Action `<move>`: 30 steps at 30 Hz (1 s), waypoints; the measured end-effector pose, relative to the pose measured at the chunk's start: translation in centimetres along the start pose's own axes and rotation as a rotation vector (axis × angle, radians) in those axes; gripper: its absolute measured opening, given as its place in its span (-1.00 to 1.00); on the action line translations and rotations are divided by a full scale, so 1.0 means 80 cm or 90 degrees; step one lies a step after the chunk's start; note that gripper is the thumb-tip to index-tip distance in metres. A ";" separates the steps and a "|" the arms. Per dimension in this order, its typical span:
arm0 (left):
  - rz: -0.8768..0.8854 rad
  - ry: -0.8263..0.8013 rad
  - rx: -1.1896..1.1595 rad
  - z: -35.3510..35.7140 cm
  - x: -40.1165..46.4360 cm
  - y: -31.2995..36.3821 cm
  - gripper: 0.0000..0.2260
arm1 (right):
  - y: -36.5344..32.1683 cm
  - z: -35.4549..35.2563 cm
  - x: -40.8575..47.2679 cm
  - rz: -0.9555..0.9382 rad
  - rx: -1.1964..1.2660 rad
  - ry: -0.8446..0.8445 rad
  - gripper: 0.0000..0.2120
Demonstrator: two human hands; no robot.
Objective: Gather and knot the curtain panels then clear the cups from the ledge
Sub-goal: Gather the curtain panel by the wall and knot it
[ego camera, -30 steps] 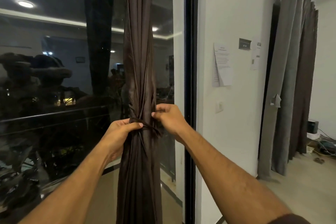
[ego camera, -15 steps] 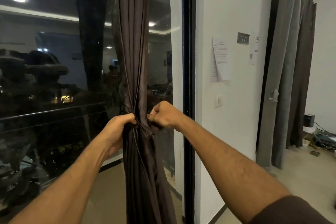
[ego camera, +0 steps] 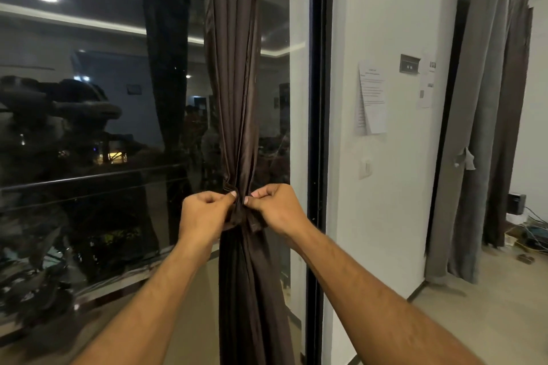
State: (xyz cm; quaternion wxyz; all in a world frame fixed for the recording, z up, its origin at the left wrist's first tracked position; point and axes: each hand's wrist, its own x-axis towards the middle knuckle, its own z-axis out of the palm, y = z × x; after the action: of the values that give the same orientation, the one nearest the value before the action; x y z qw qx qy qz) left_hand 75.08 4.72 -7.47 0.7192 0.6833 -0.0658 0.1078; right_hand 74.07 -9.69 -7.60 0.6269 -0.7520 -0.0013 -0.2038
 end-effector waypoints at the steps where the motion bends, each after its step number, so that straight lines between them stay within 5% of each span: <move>1: 0.003 0.001 -0.011 0.000 -0.005 0.001 -0.79 | 0.001 0.004 -0.001 0.000 0.005 0.002 -0.78; 6: 0.028 -0.048 0.012 -0.016 -0.010 0.008 -0.81 | -0.001 0.019 -0.007 0.002 0.034 0.007 -0.79; 18: -0.116 -0.131 -0.063 -0.039 -0.008 0.007 -0.88 | -0.008 0.037 -0.023 0.146 0.162 -0.057 -0.81; 25: 0.055 -0.170 0.077 -0.045 -0.018 0.004 -0.91 | -0.025 0.035 -0.024 0.149 0.097 -0.136 -0.61; 30: 0.027 -0.278 0.080 -0.061 -0.015 0.007 -0.80 | -0.036 0.026 -0.024 0.084 -0.003 -0.112 -0.75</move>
State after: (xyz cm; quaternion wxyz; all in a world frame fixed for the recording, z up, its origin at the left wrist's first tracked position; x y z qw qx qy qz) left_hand 73.56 9.55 -7.48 0.6411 0.7325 -0.2275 -0.0238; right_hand 72.16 -6.63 -5.75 0.6347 -0.7669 -0.0062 -0.0952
